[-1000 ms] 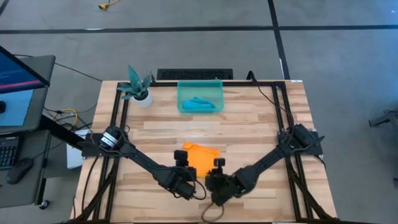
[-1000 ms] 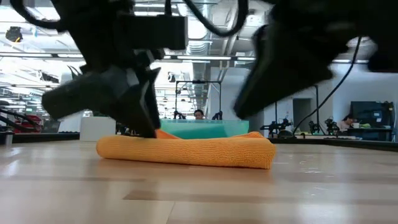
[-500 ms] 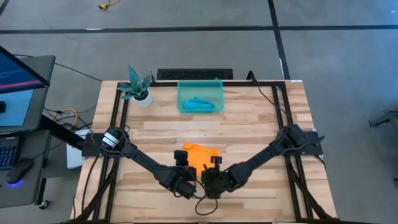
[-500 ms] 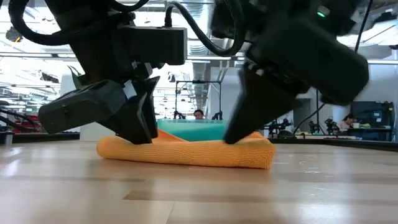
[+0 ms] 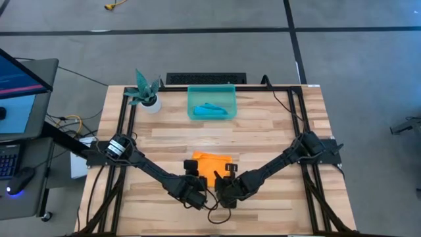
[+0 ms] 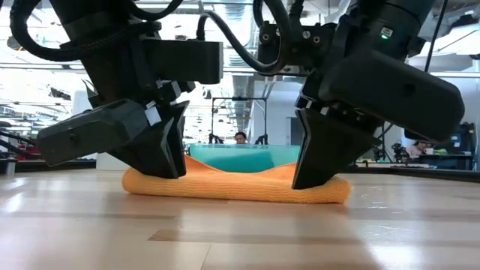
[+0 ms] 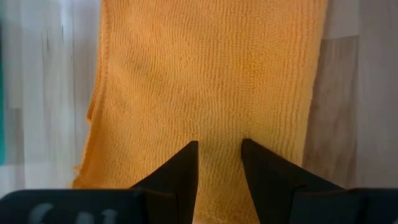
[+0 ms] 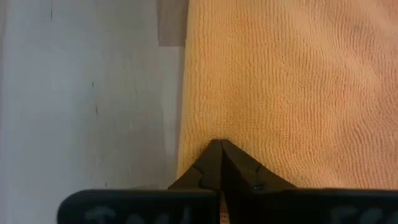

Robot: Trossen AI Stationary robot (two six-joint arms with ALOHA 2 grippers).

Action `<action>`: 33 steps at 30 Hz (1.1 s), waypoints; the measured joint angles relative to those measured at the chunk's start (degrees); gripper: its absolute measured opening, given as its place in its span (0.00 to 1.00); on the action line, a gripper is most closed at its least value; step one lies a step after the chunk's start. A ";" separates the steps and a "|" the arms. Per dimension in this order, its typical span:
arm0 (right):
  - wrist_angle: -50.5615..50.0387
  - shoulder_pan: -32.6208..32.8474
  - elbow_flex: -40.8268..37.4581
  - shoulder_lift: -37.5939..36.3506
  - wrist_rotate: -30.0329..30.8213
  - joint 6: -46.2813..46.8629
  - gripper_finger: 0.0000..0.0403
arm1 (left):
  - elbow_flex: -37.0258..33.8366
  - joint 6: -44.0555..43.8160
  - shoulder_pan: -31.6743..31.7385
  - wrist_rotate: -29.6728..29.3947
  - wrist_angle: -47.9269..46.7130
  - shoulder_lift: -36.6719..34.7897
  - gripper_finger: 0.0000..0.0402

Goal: Roll microfiber towels into tight, uniform cylinder then place into a basket
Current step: Roll the orange microfiber cloth

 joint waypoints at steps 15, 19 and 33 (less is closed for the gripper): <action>-10.00 3.18 2.40 0.02 6.06 -1.22 0.07 | 5.88 -7.93 -5.26 -3.33 -18.04 -0.63 0.30; -10.70 4.97 3.67 -0.41 9.20 -1.51 0.08 | 7.28 -9.70 -7.58 -8.51 -20.97 -0.75 0.30; -29.18 10.20 10.99 -0.79 18.45 5.73 0.08 | 7.63 -0.05 -8.82 -10.66 -11.85 -0.74 0.30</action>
